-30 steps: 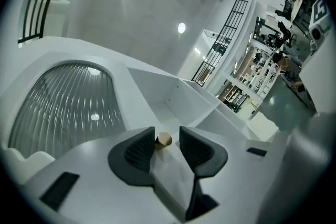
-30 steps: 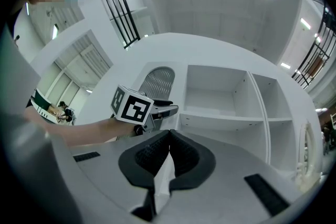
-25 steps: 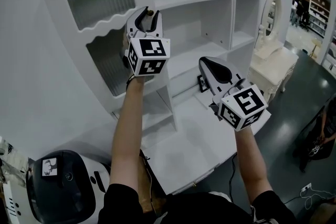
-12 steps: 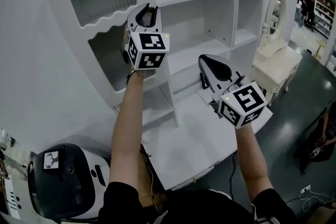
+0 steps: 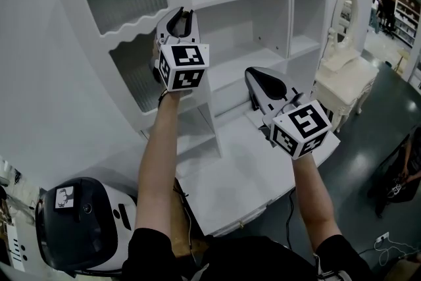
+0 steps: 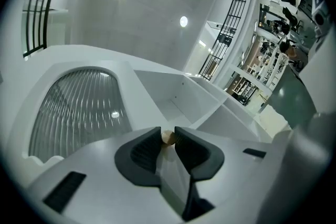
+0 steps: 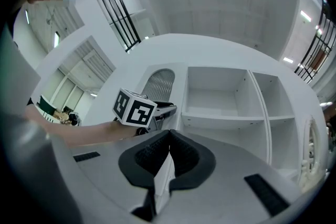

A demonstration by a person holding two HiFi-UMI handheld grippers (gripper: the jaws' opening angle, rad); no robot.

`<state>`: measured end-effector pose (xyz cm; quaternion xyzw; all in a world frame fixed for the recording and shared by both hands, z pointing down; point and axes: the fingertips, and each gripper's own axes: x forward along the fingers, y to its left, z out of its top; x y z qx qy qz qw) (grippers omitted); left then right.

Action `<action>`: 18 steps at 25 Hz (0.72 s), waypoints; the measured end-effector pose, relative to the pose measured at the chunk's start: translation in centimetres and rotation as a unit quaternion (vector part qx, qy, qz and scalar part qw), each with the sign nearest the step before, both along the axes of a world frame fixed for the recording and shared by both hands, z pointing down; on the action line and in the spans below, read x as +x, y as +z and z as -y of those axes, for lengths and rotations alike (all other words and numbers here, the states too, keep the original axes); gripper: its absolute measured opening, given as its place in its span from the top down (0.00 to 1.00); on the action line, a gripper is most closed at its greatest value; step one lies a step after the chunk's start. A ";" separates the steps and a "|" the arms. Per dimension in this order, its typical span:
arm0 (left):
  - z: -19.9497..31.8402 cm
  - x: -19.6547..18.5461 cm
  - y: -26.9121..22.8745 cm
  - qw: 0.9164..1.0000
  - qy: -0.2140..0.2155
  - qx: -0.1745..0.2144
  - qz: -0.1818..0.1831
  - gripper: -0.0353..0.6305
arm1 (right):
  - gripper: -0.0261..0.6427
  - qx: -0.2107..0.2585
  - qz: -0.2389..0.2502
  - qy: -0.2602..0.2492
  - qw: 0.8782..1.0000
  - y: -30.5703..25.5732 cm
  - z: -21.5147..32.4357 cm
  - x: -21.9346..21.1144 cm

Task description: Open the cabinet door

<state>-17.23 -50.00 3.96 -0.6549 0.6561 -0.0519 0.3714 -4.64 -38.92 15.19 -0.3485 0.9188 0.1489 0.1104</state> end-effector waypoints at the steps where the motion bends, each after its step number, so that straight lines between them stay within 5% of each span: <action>1: -0.4 0.2 0.0 1.000 0.003 0.002 -0.003 0.81 | 0.93 0.000 0.000 -0.002 1.000 0.0 -0.2 0.1; 18: -7.0 2.9 -0.3 0.996 0.036 0.048 -0.071 0.82 | 0.93 0.007 0.000 -0.046 0.999 -0.6 -2.1 2.7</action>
